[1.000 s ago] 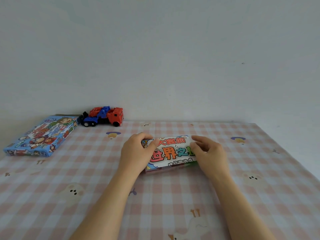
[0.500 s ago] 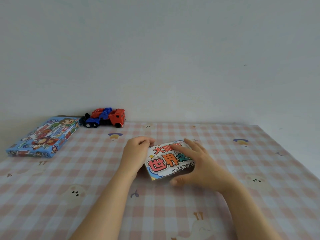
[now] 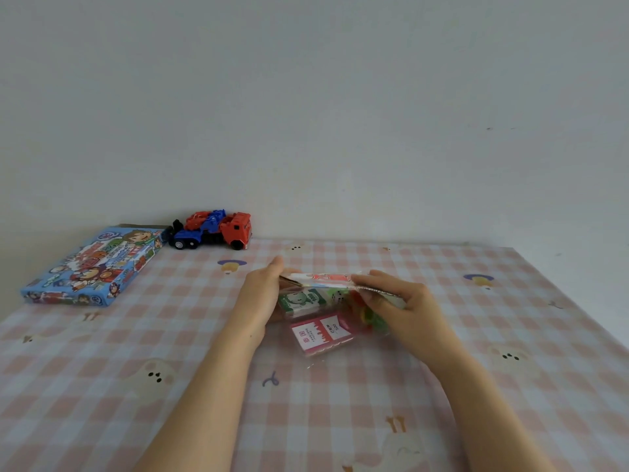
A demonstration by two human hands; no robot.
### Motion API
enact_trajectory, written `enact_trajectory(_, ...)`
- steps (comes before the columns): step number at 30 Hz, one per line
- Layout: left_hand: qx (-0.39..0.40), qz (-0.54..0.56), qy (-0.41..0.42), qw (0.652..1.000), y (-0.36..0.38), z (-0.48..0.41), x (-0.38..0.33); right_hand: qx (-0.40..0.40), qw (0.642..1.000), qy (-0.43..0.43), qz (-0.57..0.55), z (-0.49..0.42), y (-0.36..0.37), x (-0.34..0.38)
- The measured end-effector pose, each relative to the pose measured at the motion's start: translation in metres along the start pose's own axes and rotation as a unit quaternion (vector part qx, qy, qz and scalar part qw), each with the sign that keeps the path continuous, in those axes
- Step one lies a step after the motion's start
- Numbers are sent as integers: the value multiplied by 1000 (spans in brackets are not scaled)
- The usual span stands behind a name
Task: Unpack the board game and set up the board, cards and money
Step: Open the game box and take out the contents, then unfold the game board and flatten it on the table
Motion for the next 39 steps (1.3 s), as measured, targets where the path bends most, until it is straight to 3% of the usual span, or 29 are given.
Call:
enact_trajectory(3,-11,-48,24,998,-1,3,-7,-47,998,3,-30,1,-6,-3)
enact_trajectory(5,-12,-155,54,986,1,6,-15,-90,995,1,-42,2,-15,-4)
enact_trajectory(8,-1,-353,80,932,13,14,-24,-137,989,20,-51,5,-22,-9)
enact_trajectory(11,11,-426,83,901,21,15,-26,-127,991,33,-40,2,-16,-11)
enact_trajectory(18,30,-415,73,906,7,20,-21,-144,988,45,-35,-2,-5,-9)
enact_trajectory(25,-117,-357,70,924,-86,39,-33,-111,993,7,-36,-19,29,29)
enact_trajectory(32,-289,-361,63,884,-177,60,-41,-64,996,0,-56,-33,88,56)
enact_trajectory(39,-312,-447,35,837,-190,48,-42,-43,992,21,-121,-35,105,44)
Point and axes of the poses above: each hand's wrist, its own z-axis away from the middle knuckle, its own y-axis out of the palm, x = y × z, the point moved 9 cm from there along -z, towards the middle knuckle, and after that the axes turned 13 degrees about x, right-handed, at the moved point
